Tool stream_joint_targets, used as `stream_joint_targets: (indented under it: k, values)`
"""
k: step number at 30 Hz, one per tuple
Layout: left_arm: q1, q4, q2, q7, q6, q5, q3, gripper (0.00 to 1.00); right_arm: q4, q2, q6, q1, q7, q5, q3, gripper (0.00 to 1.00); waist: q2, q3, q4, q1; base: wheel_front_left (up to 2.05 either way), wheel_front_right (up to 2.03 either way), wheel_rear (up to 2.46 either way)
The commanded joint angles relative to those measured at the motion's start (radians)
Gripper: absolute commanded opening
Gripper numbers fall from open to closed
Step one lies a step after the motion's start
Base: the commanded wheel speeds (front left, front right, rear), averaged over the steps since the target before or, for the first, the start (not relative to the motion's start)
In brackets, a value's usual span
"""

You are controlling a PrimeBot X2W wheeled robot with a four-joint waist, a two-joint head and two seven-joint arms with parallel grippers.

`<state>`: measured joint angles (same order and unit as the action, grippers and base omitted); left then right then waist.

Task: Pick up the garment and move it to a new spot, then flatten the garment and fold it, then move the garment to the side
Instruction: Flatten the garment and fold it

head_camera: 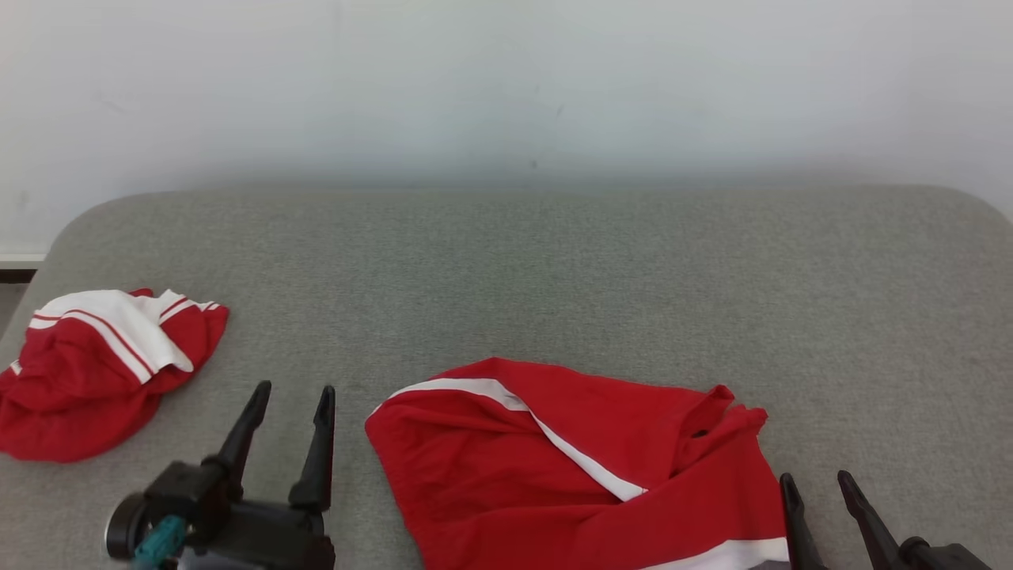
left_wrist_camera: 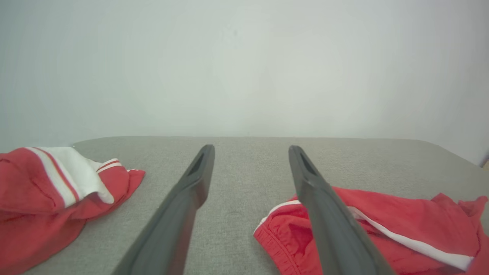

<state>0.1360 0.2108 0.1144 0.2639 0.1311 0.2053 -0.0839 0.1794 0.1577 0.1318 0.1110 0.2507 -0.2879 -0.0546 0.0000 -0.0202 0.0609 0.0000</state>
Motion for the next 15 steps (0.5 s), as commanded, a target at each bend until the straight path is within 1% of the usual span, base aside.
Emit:
stream_joint_targets:
  k: [1, 6, 11, 15]
  values:
    - [0.026, 0.016, 0.011, 0.001, -0.002, 0.009, -0.004, 1.0, 0.005, -0.006, -0.002, -0.01, 0.006, 0.01, -0.003, 1.0, 0.0, -0.018, -0.023, 0.0, 0.0, 0.0, 0.0]
    - [0.12, 0.154, 0.064, 0.001, -0.002, 0.039, -0.075, 1.0, 0.031, -0.015, -0.002, -0.033, 0.011, 0.014, -0.012, 1.0, 0.0, -0.045, -0.063, 0.0, 0.0, 0.0, 0.0]
    - [0.171, 0.32, 0.109, -0.006, -0.002, 0.084, -0.175, 1.0, 0.055, -0.025, -0.002, -0.051, 0.015, 0.014, -0.013, 1.0, 0.0, -0.067, -0.095, 0.0, 0.0, 0.0, 0.0]
    - [0.192, 0.419, 0.12, -0.006, -0.002, 0.13, -0.233, 1.0, 0.064, -0.031, -0.002, -0.063, 0.014, 0.018, -0.008, 1.0, 0.0, -0.081, -0.108, 0.0, 0.0, 0.0, 0.0]
